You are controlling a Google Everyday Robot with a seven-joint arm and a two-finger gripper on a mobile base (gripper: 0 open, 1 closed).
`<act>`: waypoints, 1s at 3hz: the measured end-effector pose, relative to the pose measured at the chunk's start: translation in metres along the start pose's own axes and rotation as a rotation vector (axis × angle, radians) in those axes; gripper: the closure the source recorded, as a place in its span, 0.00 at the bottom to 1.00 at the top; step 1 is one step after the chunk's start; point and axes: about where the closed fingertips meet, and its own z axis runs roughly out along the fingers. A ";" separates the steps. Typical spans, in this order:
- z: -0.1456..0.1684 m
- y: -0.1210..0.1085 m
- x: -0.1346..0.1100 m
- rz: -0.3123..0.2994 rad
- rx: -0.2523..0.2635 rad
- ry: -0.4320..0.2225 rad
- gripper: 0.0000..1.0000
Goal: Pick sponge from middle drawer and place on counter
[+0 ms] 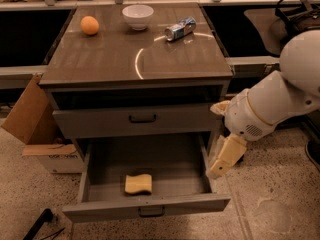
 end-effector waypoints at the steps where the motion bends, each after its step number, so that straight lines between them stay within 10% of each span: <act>1: 0.046 0.007 0.009 0.001 -0.007 -0.049 0.00; 3: 0.085 0.013 0.009 -0.009 -0.014 -0.123 0.00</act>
Offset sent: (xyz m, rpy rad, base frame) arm -0.0043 0.0571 -0.1209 0.2187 -0.0261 0.0272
